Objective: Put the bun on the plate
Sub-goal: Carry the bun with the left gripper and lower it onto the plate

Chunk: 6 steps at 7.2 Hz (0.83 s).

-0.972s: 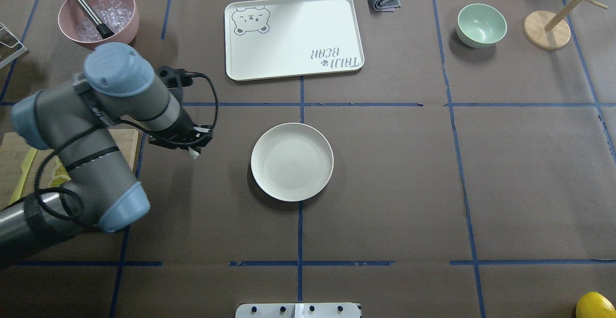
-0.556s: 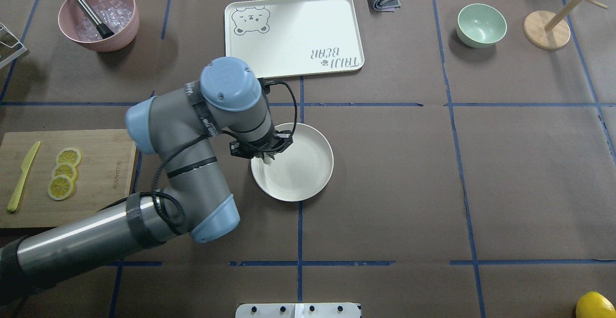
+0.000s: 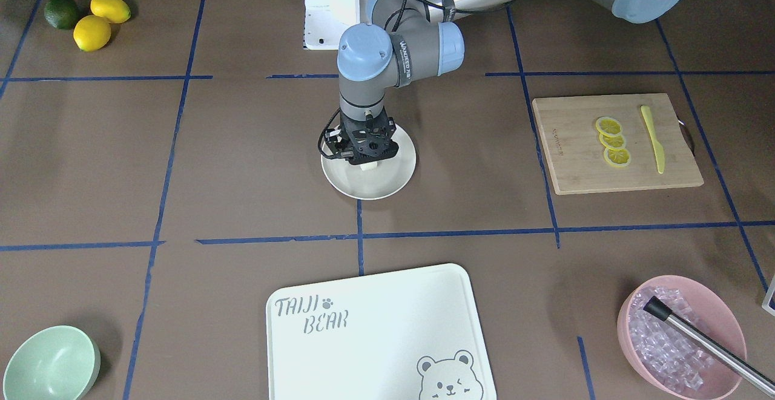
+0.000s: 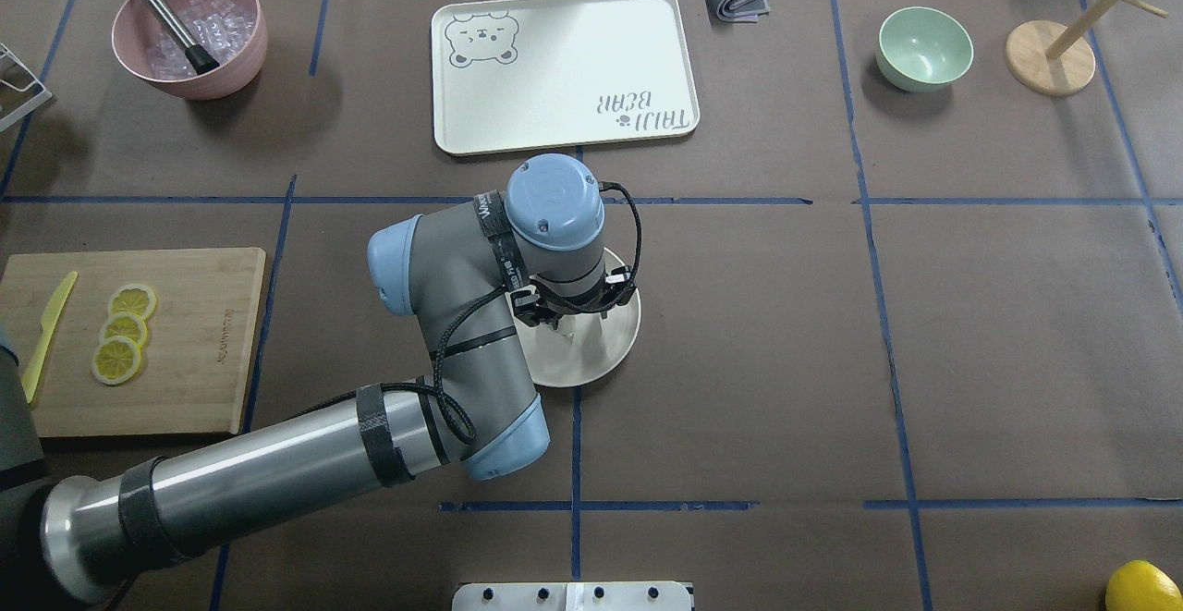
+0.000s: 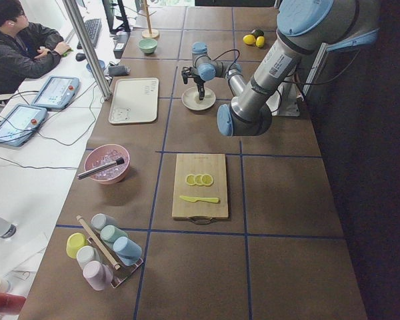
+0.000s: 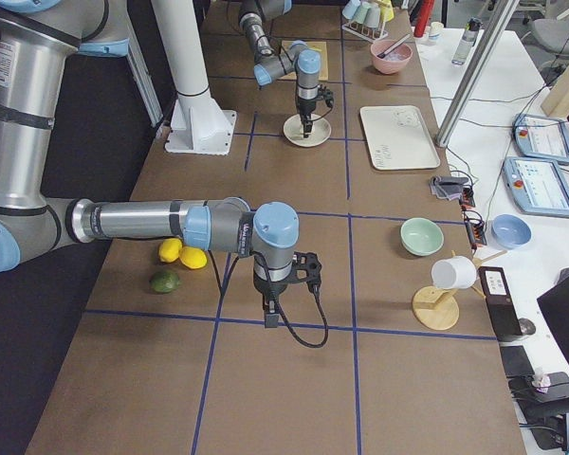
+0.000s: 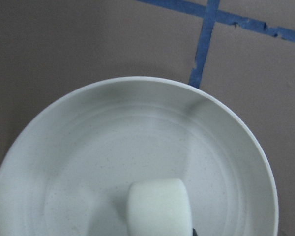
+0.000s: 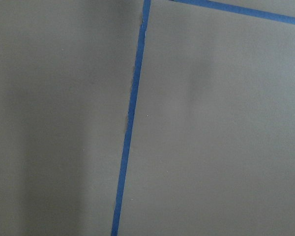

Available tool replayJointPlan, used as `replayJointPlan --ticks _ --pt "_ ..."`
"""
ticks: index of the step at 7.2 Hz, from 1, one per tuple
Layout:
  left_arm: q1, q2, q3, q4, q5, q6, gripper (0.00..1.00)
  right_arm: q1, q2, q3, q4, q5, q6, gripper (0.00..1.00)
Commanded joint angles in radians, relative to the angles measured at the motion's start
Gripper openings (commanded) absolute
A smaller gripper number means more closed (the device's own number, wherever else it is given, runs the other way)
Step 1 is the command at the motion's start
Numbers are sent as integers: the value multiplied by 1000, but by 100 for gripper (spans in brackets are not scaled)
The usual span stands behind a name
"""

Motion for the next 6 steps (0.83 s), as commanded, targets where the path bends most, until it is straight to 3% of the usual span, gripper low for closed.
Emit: replayJointPlan --ticks 1,4,6 --pt "0 -1 7 -11 5 9 100 0 4 1 0 0 0 100" --pt "-42 32 -59 15 -35 74 100 0 4 1 0 2 2 100" --pt "-127 197 -229 47 -154 279 100 0 4 3 0 5 0 100"
